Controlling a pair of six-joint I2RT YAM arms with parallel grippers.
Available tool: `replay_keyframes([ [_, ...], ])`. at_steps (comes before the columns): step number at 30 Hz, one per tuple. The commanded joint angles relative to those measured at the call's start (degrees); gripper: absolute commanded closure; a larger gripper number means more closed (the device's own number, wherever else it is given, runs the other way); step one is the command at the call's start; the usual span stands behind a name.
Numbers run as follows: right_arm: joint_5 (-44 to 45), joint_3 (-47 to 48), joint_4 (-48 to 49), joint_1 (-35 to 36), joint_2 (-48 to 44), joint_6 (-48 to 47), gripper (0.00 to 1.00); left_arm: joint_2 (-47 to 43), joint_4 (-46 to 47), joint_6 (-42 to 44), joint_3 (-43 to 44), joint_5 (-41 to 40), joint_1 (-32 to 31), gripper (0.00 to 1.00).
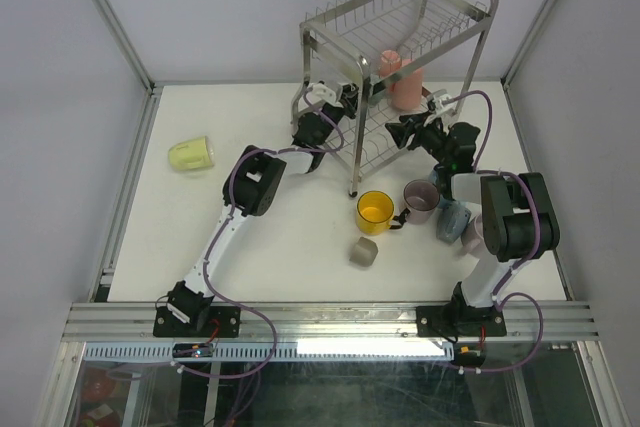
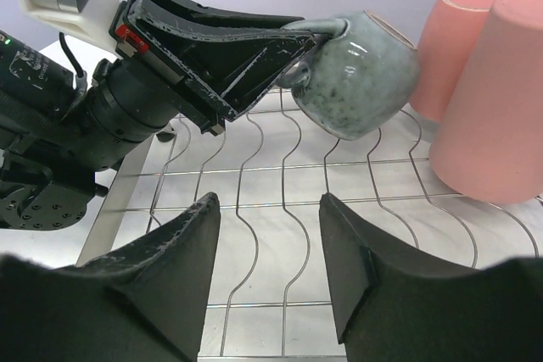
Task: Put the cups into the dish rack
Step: Adjust the cup in the dish rack.
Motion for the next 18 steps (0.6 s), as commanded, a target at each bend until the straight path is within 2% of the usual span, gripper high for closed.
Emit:
replay_keyframes([
  [1,-0.3,-0.3,3.6,-0.6,-0.1,0.5,0.47,-4.0,9.4,-1.2,-1.7,0.5,-0.1,1.0],
  [6,-0.6,-0.4,3.2,-0.6,0.4,0.4,0.47,-8.2,11.9,-0.1,-10.9,1.3,0.1,1.0],
  [18,-1.7,0.6,-0.8,-0.8,-0.3,-0.7,0.47,-13.7,12.5,1.4,-21.6,2.0,0.4,0.97],
])
